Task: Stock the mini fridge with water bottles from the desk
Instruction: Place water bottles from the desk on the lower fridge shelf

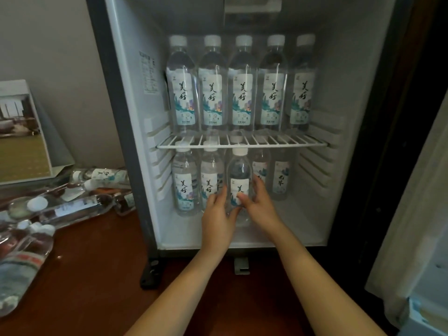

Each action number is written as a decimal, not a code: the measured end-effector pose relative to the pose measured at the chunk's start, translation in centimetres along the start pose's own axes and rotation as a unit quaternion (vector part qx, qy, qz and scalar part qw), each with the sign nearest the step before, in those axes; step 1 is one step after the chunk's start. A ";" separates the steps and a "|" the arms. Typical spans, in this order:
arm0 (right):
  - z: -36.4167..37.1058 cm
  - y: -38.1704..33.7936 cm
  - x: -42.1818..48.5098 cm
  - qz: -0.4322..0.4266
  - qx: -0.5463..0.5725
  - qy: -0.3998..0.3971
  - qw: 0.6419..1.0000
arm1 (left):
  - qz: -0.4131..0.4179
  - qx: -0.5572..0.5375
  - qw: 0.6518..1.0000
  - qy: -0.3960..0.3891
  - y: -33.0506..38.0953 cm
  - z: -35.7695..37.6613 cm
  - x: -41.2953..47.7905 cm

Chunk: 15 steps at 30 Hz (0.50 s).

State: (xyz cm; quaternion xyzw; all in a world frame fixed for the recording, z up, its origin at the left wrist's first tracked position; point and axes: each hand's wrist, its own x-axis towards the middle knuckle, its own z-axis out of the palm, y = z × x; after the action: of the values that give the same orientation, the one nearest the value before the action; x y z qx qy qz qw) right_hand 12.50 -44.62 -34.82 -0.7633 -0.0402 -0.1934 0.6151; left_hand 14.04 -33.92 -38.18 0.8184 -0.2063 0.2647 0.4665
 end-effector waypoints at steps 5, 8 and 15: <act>0.6 0.6 1.6 0.009 -0.022 0.021 0.999 | 0.003 -0.001 1.000 0.017 -0.6 -0.1 0.3; 1.1 0.7 2.1 0.013 -0.019 0.030 0.999 | 0.003 0.002 1.000 -0.010 -1.0 0.0 0.5; 1.8 0.9 2.5 0.025 -0.014 0.049 0.998 | -0.027 0.008 0.997 -0.078 -1.3 -0.3 1.0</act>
State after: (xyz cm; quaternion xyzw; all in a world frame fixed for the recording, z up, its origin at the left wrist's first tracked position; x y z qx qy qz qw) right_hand 15.56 -43.59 -35.09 -0.7621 0.0115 -0.2153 0.6104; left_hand 15.53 -33.10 -38.22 0.8454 -0.2181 0.1888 0.4496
